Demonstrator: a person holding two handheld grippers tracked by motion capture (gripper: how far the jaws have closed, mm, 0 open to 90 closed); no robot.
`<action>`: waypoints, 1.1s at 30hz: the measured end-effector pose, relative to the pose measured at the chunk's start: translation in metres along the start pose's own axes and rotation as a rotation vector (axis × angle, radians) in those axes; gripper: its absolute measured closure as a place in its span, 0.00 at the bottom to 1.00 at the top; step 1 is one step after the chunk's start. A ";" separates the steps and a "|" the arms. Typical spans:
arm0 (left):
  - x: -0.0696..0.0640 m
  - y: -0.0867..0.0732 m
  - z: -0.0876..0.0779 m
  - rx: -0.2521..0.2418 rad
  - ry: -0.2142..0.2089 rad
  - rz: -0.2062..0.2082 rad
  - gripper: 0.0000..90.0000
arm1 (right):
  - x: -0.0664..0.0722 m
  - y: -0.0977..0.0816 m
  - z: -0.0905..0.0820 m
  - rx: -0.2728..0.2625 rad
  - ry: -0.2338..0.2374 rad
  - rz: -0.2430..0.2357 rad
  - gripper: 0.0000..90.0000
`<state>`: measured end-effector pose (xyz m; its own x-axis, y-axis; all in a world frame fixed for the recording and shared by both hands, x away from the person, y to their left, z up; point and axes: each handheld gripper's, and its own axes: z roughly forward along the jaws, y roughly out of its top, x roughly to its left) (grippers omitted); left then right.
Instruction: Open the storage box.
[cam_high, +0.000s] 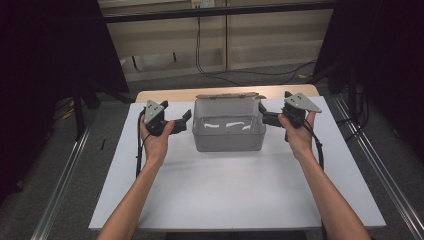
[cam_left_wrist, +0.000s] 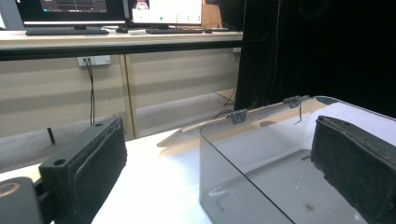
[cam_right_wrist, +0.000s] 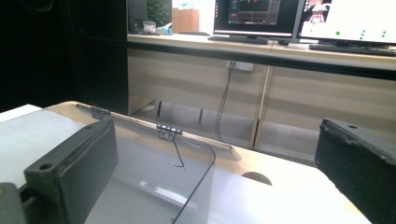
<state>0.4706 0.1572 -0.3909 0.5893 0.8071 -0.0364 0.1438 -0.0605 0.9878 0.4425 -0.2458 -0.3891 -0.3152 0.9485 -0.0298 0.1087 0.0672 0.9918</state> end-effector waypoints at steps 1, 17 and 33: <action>0.000 -0.001 -0.002 -0.005 -0.003 -0.003 0.05 | 0.000 0.001 -0.002 0.001 -0.005 0.004 0.00; -0.010 -0.016 -0.042 0.002 -0.028 0.001 0.06 | 0.009 -0.009 -0.037 -0.017 -0.013 -0.003 0.00; -0.024 -0.036 -0.085 0.011 -0.012 -0.017 0.06 | 0.019 -0.021 -0.071 -0.030 -0.003 -0.012 0.00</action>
<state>0.3833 0.1903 -0.4130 0.5961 0.8011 -0.0547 0.1628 -0.0538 0.9852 0.3675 -0.2511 -0.4017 -0.3139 0.9485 -0.0417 0.0762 0.0689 0.9947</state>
